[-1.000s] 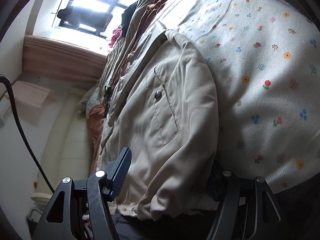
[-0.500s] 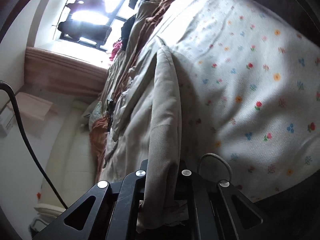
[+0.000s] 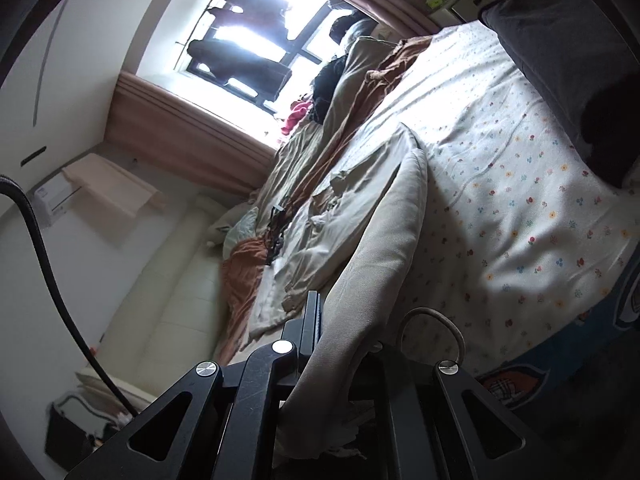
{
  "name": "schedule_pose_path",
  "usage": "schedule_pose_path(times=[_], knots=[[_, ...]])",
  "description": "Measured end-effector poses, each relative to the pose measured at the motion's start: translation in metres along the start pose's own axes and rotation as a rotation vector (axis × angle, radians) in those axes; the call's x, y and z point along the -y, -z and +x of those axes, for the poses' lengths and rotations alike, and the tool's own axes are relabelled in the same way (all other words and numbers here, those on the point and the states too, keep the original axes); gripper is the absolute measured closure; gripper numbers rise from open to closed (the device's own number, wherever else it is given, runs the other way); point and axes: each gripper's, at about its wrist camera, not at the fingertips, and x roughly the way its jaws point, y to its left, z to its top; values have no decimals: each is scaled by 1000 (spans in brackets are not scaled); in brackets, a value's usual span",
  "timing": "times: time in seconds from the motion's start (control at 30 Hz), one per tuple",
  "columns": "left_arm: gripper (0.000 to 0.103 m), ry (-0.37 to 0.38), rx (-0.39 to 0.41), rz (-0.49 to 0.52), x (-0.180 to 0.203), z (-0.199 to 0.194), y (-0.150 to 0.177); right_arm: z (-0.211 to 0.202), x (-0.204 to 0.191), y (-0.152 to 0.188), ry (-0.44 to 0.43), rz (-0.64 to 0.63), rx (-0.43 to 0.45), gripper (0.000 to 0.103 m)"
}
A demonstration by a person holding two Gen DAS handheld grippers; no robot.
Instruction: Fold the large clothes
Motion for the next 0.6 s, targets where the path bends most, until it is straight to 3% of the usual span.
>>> schedule_pose_path(times=[0.37,0.6], knots=[[94,40,45,31,16,-57,13,-34,-22,3,-87,-31,41,96],[94,74,124,53,37,-98,9,-58,-42,1,-155,-56,84,96]])
